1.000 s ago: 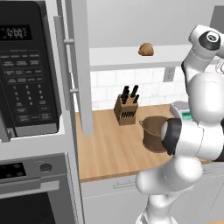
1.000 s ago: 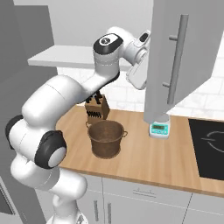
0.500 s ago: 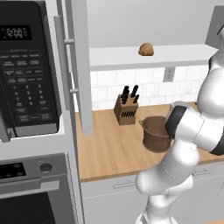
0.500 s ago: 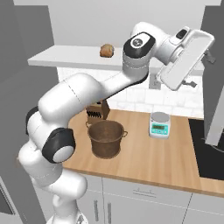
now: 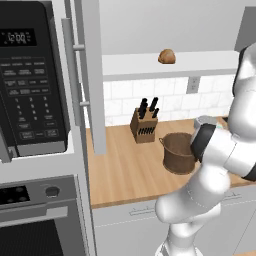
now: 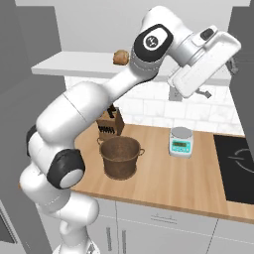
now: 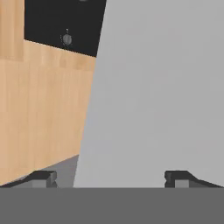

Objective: Open the cabinet, pick up the bread from the cabinet and place it in the basket. Then move the basket to the dining counter.

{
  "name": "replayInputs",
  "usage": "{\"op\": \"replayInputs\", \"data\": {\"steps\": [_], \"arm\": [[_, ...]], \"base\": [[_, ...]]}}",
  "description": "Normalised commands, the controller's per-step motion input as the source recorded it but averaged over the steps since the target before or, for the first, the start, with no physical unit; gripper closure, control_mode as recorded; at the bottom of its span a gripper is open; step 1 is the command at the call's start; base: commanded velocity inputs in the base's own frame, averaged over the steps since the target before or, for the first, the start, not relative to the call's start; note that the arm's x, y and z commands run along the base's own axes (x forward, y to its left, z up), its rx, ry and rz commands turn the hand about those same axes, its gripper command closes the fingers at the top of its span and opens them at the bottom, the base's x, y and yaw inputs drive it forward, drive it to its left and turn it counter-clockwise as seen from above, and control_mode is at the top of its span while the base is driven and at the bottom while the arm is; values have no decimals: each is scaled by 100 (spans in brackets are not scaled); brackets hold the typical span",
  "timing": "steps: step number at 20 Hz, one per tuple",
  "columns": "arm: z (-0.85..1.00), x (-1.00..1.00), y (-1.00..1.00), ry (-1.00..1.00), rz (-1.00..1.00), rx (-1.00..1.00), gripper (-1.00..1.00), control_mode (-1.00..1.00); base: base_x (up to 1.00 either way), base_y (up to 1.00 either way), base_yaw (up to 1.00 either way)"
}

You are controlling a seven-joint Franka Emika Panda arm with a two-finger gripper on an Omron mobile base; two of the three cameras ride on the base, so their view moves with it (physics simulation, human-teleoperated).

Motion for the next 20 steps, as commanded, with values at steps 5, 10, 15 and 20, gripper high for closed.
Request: {"op": "replayInputs", "data": {"steps": [5, 10, 15, 20], "arm": [[-84, 0, 100, 0, 9, 17, -100, -100], [-98, 2, 100, -7, 12, 20, -100, -100], [-33, 23, 92, -21, 7, 39, -100, -100], [-2, 76, 75, -44, 0, 26, -100, -100]], "base": [[0, 0, 0], [0, 0, 0], [0, 0, 0], [0, 0, 0]]}}
